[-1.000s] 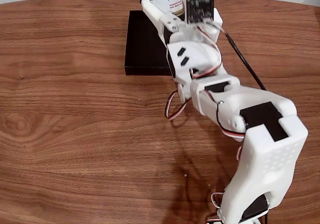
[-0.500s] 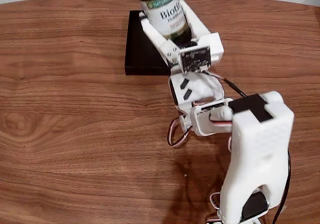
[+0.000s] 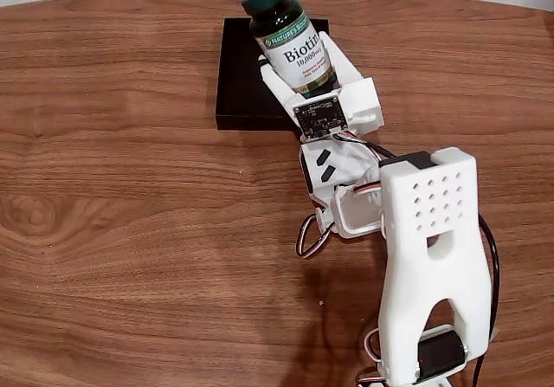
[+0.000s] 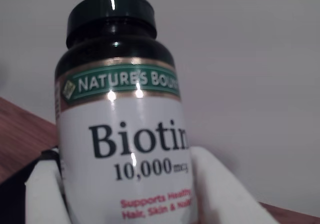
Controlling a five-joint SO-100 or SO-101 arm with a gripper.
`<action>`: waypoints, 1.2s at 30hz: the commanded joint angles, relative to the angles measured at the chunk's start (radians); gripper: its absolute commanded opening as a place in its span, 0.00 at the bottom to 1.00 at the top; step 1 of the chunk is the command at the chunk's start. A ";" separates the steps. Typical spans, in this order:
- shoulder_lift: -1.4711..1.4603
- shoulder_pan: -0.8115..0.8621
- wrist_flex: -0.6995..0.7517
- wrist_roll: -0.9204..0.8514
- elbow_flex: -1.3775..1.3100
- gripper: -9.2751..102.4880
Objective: Pick up the pill bottle and place it in the black box.
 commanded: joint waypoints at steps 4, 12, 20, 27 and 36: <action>0.029 0.011 0.071 0.034 -0.035 0.08; 0.032 0.002 0.187 0.005 -0.031 0.25; 0.075 -0.009 0.344 0.040 -0.015 0.44; 0.215 0.006 0.495 0.005 -0.038 0.49; 0.488 0.006 1.121 -0.064 -0.307 0.50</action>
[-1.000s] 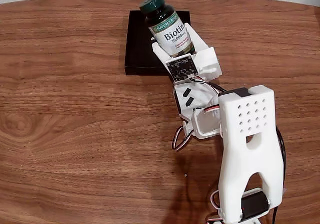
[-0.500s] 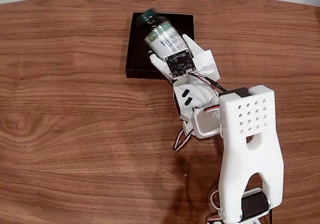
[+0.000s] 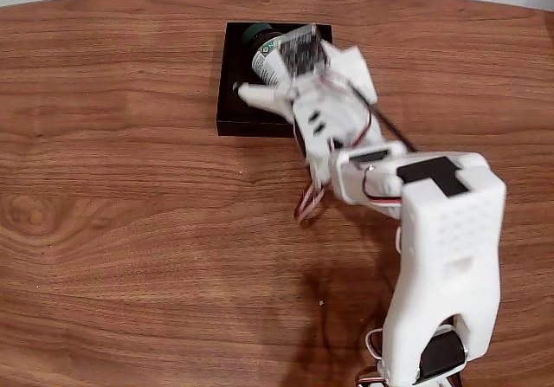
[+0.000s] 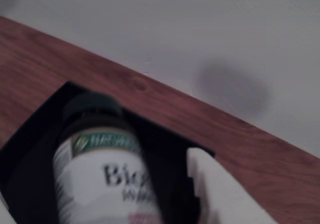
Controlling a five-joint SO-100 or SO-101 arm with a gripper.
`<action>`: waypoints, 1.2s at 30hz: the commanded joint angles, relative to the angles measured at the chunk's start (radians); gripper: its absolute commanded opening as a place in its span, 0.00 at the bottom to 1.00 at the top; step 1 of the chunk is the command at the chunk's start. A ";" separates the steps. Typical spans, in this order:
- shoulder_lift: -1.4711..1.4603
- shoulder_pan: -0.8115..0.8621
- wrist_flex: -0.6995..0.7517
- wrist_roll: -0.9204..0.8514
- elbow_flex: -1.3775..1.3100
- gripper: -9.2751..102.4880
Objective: Pick up the pill bottle and place it in the black box.
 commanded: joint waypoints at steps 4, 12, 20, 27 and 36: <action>0.204 0.003 0.592 -0.032 -0.394 0.49; 0.141 0.017 1.124 0.037 -0.647 0.47; 0.081 0.017 1.328 0.071 -0.736 0.45; -0.052 0.023 1.393 0.028 -0.905 0.45; -0.181 0.020 1.331 -0.006 -1.005 0.45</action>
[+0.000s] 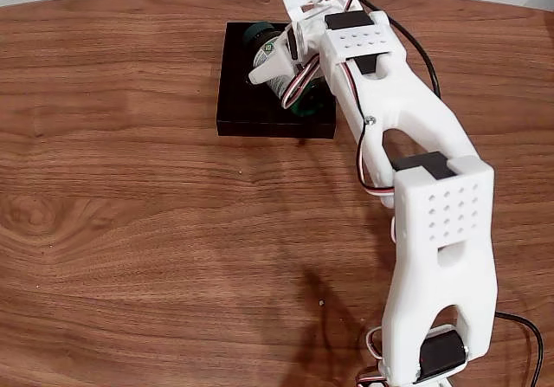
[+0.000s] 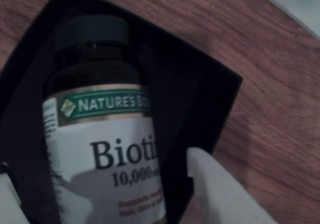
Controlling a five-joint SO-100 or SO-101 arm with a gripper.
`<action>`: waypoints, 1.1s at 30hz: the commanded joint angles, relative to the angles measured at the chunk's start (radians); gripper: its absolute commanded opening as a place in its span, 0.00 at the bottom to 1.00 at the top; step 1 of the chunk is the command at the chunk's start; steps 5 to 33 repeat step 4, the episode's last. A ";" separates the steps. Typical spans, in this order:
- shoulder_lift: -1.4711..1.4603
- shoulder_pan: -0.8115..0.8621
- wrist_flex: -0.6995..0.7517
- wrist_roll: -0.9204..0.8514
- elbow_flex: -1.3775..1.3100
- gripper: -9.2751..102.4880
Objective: Pick up the pill bottle and place it in the black box.
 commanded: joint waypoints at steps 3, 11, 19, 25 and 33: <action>-0.023 -0.006 -0.072 -0.011 -0.127 0.45; -0.034 -0.008 -0.094 -0.017 -0.129 0.45; -0.034 -0.008 -0.094 -0.017 -0.129 0.45; -0.034 -0.008 -0.094 -0.017 -0.129 0.45; -0.034 -0.008 -0.094 -0.017 -0.129 0.45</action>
